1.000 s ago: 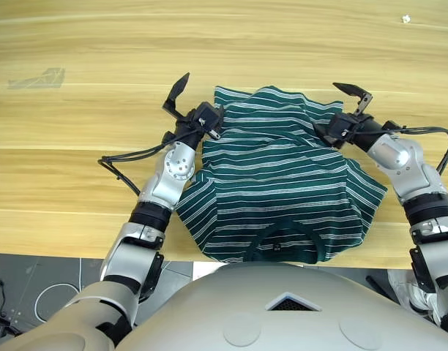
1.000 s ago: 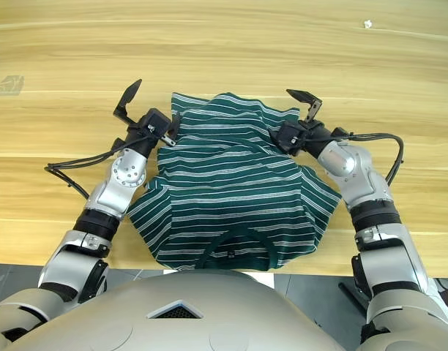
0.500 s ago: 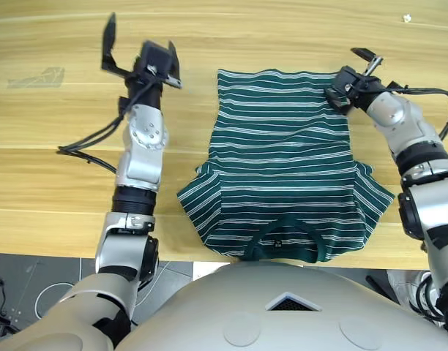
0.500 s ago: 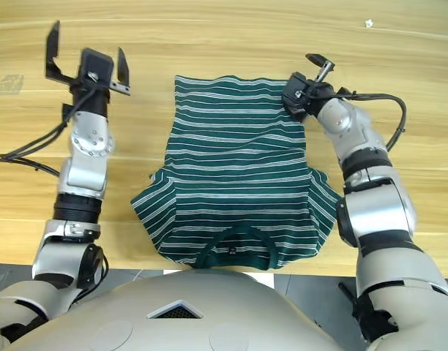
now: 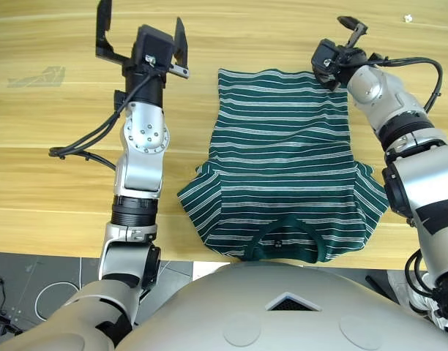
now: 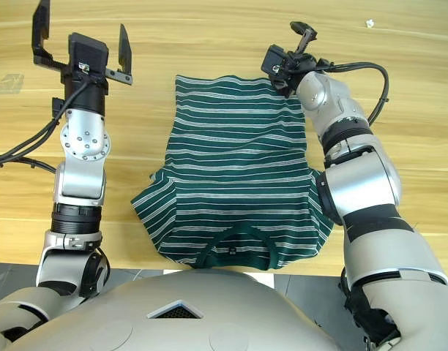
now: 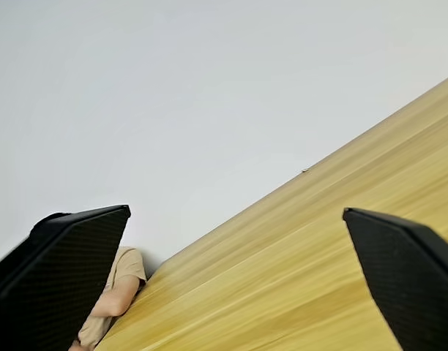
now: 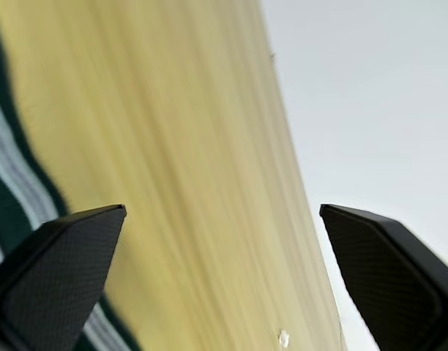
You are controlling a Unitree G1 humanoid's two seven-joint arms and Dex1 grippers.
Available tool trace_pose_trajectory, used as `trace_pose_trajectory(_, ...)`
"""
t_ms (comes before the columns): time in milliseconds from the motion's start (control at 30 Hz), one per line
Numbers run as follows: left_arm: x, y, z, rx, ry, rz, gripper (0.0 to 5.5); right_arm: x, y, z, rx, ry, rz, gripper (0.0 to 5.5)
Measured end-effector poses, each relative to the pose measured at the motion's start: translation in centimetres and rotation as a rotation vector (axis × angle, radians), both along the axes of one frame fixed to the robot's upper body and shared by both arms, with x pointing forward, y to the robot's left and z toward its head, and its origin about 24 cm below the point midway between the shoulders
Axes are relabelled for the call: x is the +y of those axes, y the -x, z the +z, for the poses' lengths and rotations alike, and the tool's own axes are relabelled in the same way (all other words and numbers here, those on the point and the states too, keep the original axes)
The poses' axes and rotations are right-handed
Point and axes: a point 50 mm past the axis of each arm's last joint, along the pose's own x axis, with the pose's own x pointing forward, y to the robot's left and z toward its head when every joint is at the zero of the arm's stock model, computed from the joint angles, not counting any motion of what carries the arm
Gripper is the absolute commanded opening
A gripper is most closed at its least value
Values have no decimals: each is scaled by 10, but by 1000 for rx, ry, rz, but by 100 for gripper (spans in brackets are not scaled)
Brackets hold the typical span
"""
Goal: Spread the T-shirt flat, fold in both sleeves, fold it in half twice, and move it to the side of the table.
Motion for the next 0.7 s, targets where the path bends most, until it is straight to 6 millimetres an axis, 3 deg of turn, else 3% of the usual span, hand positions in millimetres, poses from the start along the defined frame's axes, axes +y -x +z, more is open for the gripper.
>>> trace_pose_trajectory(100,2,11,7,-12,-5,-2,540,10,10,1,41,-40,196,492)
trace_pose_trajectory(233,1,19,7,0,-8,-7,540,17,48,-35,231,-27,437,492)
trace_pose_trajectory(300,-2,21,6,6,-3,-15,540,23,52,-34,244,-16,491,492)
trace_pose_trajectory(500,-10,26,13,-19,-7,-52,540,35,52,-39,256,60,514,492)
trace_pose_trajectory(700,-10,30,2,28,-2,-36,540,62,30,-40,186,150,382,492)
